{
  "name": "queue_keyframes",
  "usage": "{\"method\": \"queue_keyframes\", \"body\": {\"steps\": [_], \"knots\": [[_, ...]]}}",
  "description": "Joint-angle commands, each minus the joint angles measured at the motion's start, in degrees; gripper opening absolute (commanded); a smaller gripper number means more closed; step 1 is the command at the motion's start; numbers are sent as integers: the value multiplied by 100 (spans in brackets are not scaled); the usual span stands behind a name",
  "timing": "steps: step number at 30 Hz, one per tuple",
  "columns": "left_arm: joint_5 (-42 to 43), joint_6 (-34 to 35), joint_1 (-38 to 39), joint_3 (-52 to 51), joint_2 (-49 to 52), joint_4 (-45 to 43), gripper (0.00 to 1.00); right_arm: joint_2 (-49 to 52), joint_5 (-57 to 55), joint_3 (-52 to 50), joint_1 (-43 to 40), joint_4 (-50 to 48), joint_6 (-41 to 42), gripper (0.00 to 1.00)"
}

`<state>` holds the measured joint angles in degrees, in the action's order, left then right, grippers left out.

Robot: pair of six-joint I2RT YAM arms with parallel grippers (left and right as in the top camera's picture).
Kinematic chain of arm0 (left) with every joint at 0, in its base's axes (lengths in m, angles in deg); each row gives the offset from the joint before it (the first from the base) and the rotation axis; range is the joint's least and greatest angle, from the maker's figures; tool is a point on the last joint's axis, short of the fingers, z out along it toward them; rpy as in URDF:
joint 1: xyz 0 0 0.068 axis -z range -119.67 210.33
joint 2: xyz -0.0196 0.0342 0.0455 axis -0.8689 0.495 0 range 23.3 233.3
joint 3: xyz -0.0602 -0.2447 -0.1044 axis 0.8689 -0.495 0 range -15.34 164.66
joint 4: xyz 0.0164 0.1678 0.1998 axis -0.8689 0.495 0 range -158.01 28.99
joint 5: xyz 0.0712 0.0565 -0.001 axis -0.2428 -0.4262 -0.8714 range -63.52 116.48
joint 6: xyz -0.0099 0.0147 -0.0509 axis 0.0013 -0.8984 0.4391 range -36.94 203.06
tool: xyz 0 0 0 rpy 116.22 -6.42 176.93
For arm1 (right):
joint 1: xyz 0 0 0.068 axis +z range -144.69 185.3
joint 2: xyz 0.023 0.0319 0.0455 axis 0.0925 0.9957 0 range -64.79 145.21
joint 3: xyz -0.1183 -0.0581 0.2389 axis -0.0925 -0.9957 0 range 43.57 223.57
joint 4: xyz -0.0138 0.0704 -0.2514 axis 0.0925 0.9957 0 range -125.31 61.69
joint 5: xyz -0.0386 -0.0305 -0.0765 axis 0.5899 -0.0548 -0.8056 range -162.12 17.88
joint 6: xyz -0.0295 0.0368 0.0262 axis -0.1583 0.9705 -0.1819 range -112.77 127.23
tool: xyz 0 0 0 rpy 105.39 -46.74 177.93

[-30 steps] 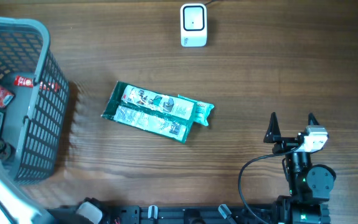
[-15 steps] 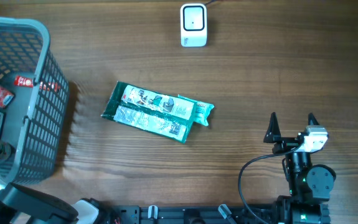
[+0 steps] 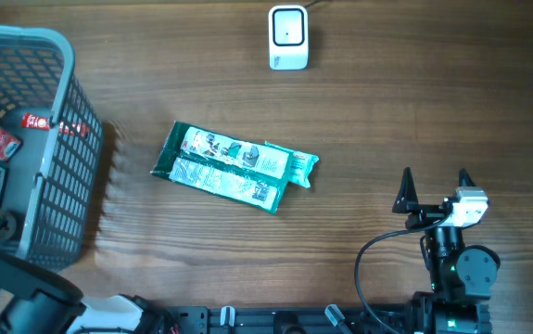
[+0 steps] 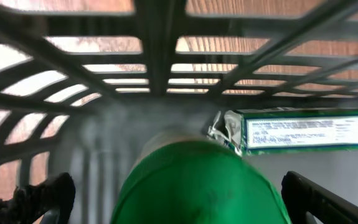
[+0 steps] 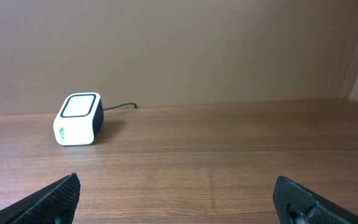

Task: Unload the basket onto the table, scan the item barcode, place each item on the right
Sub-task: 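Reach the left gripper into the basket and grasp the green round tin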

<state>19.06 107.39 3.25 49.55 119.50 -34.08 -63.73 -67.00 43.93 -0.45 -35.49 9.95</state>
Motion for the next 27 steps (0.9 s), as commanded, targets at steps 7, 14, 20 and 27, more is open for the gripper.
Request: {"method": "queue_keyframes", "body": {"steps": [7,14,20,27], "knots": [[330,-11,-26,-4,634,-205,88,-26,72,-7,13,-13,33,100],[332,-157,-13,7,470,-160,59,-26,70,-7,13,-15,33,100],[376,-155,-13,7,-315,-55,57,-26,72,-7,13,-13,35,100],[1447,-11,190,7,-1674,-9,57,-26,70,-7,13,-15,33,100]]}}
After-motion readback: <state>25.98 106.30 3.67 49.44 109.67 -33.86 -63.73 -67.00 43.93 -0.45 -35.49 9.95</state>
